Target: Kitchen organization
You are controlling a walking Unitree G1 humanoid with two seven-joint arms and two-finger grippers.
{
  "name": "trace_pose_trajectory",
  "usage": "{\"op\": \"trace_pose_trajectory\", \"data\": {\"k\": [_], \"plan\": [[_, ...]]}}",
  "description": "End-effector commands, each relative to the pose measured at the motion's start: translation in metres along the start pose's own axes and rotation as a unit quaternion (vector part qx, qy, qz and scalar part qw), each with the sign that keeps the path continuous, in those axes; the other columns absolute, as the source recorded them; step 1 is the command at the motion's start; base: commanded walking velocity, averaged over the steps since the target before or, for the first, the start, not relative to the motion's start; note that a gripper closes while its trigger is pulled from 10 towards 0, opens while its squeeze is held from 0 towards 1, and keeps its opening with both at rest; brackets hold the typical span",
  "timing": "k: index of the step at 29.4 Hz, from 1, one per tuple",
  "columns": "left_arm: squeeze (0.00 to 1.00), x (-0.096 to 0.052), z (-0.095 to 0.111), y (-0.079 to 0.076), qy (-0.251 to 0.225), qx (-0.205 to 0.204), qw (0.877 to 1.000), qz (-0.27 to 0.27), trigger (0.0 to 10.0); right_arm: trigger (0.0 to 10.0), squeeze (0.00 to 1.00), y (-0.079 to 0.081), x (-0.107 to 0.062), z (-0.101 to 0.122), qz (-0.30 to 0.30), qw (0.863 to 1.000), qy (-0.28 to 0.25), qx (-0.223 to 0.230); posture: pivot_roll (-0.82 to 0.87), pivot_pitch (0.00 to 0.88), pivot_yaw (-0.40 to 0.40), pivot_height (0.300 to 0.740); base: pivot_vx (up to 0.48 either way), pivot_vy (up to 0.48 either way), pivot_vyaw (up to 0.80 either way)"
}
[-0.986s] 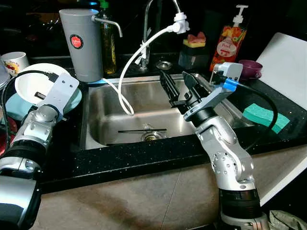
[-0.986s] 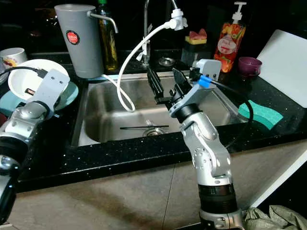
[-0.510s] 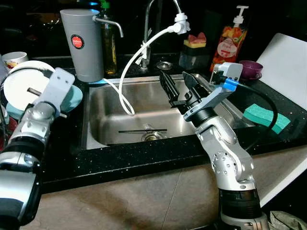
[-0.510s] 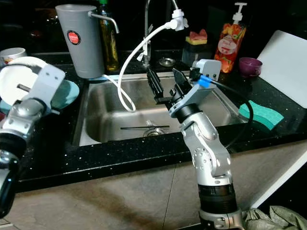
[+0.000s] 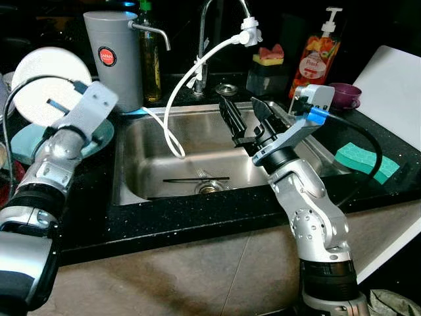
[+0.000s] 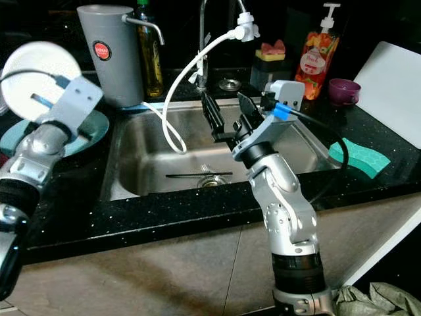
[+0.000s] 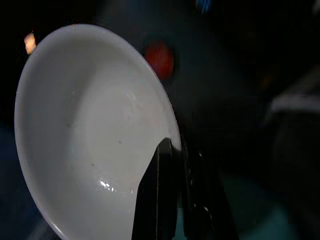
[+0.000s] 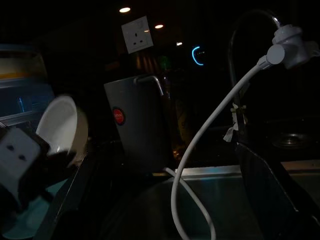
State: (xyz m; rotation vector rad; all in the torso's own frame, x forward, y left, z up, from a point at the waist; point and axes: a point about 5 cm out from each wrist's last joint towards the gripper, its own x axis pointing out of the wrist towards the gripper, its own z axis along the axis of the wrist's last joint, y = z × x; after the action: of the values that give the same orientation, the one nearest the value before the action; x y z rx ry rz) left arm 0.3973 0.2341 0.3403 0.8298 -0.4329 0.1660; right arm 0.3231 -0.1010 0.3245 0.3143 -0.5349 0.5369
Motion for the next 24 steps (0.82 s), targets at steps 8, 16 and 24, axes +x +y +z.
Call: {"op": "trace_pose_trajectory", "data": {"k": [8,16,24], "plan": [[0.0,-0.023,0.038,-0.029,-0.156,0.04,0.977,-0.139,10.0,10.0,0.0,0.001,-0.003,0.002,0.013,1.0,0.009,-0.008,0.05,0.177,-0.051,0.74,0.0,0.0,0.0],[0.0,-0.054,0.055,-0.069,-0.237,0.082,0.944,-0.217,10.0,10.0,0.0,0.002,-0.002,-0.01,0.025,0.997,0.056,-0.037,0.05,0.173,-0.055,0.74,0.0,0.0,0.0],[0.0,-0.077,0.071,-0.099,-0.295,0.098,0.913,-0.265,10.0,10.0,0.0,0.001,-0.002,-0.019,0.014,0.995,0.089,-0.03,0.04,0.164,-0.06,0.74,0.0,0.0,0.0]]}}
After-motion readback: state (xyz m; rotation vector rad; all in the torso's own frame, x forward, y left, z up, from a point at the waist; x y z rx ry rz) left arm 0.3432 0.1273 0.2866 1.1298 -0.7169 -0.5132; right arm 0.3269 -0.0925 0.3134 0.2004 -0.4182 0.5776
